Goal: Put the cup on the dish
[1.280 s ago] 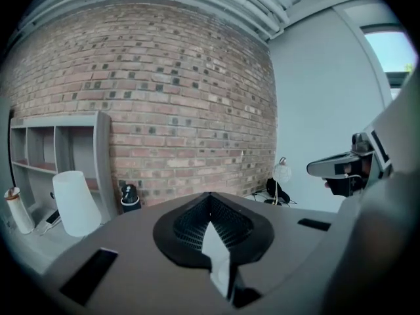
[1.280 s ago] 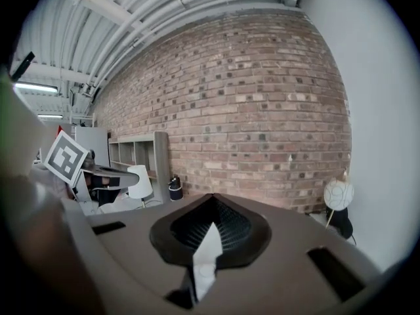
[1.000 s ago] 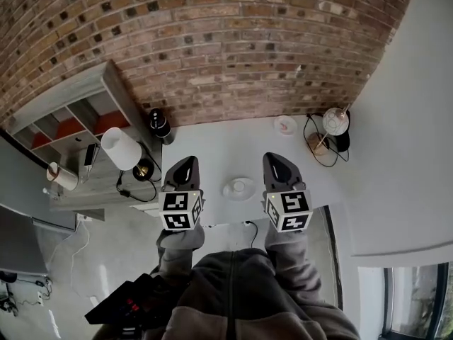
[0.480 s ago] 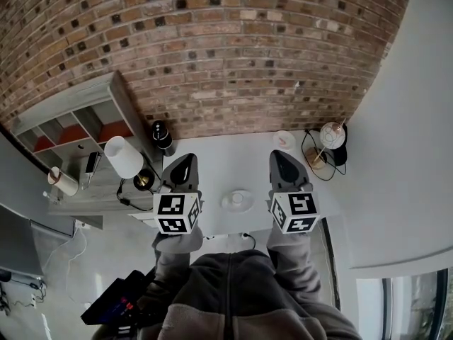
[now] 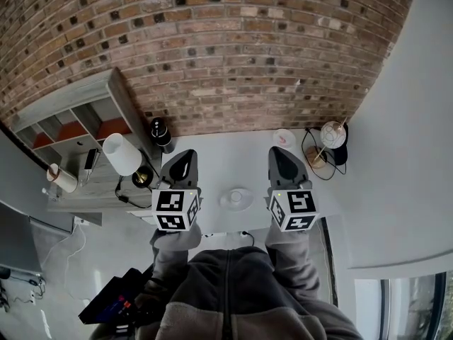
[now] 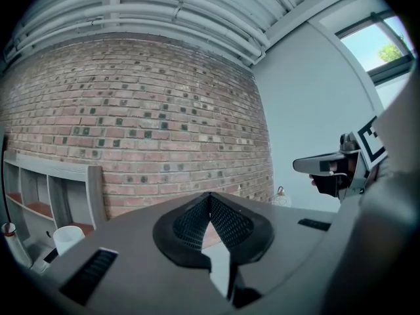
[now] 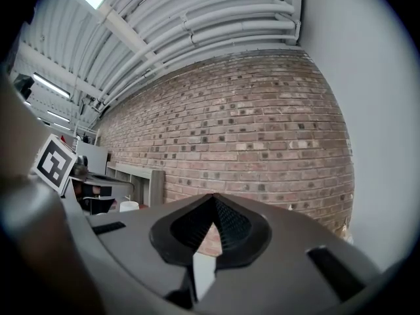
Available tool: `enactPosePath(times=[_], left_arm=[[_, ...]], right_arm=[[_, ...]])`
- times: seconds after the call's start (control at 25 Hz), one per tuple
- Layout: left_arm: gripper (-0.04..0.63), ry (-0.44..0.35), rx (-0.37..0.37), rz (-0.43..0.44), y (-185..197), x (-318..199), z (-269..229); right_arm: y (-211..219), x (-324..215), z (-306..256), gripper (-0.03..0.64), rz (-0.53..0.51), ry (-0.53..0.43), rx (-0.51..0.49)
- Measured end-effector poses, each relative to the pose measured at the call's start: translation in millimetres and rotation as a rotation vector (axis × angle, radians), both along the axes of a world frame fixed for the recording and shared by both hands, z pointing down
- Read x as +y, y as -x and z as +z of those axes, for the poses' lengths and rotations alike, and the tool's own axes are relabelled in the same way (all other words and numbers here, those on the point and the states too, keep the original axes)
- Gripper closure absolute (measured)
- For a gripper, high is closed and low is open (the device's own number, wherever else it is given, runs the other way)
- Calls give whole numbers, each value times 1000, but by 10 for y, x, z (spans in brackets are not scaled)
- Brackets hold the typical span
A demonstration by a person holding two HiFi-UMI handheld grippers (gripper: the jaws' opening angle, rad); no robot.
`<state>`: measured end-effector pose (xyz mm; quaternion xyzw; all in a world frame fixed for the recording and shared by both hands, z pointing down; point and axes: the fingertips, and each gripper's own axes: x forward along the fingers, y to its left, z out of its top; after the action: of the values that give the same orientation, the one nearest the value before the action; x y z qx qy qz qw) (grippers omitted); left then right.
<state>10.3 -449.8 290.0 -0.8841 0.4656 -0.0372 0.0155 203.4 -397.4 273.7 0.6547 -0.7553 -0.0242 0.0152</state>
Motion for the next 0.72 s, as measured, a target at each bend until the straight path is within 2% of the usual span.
enactPosePath(times=[0.72], left_arm=[[589, 6, -8, 28, -134, -43, 15]], right_arm=[[-17, 4, -44, 616, 5, -10, 22]])
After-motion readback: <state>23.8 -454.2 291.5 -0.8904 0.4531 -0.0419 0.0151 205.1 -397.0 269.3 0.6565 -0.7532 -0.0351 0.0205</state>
